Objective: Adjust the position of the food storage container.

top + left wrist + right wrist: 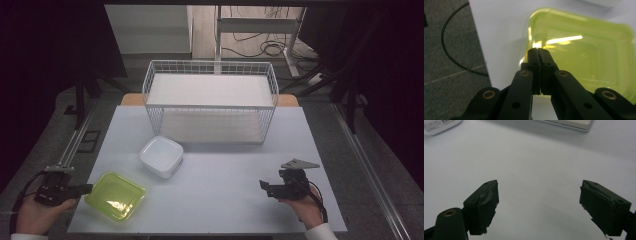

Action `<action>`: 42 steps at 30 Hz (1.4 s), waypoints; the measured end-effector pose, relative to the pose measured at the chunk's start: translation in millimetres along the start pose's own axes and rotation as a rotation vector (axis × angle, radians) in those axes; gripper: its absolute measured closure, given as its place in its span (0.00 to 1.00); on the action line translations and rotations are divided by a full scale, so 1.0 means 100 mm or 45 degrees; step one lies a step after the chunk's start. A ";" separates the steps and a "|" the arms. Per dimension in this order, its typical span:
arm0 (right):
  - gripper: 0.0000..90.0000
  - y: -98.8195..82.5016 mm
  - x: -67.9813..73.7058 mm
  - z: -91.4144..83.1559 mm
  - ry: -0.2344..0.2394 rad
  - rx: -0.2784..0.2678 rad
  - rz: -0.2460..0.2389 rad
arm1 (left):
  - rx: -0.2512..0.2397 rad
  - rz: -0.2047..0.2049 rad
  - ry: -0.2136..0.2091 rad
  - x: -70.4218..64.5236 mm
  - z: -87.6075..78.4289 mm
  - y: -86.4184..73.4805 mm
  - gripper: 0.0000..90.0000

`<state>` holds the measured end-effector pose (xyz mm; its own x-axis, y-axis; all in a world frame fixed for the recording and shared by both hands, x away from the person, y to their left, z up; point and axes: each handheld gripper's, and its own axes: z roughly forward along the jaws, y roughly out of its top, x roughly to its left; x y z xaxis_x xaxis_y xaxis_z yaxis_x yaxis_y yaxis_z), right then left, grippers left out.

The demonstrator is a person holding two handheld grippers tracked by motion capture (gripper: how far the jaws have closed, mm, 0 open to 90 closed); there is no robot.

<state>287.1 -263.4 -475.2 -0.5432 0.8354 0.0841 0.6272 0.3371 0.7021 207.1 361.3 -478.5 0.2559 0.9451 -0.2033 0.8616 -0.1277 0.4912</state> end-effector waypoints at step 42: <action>0.18 -0.02 -0.02 0.06 -0.017 0.050 0.031 | 0.069 -0.076 -0.075 0.00 0.27 -0.18 1.00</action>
<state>290.1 -262.9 -480.4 -0.5202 0.8492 0.0907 0.6618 0.3337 0.6714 203.1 355.3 -510.0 0.2271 0.9324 -0.2813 0.8981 -0.0888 0.4307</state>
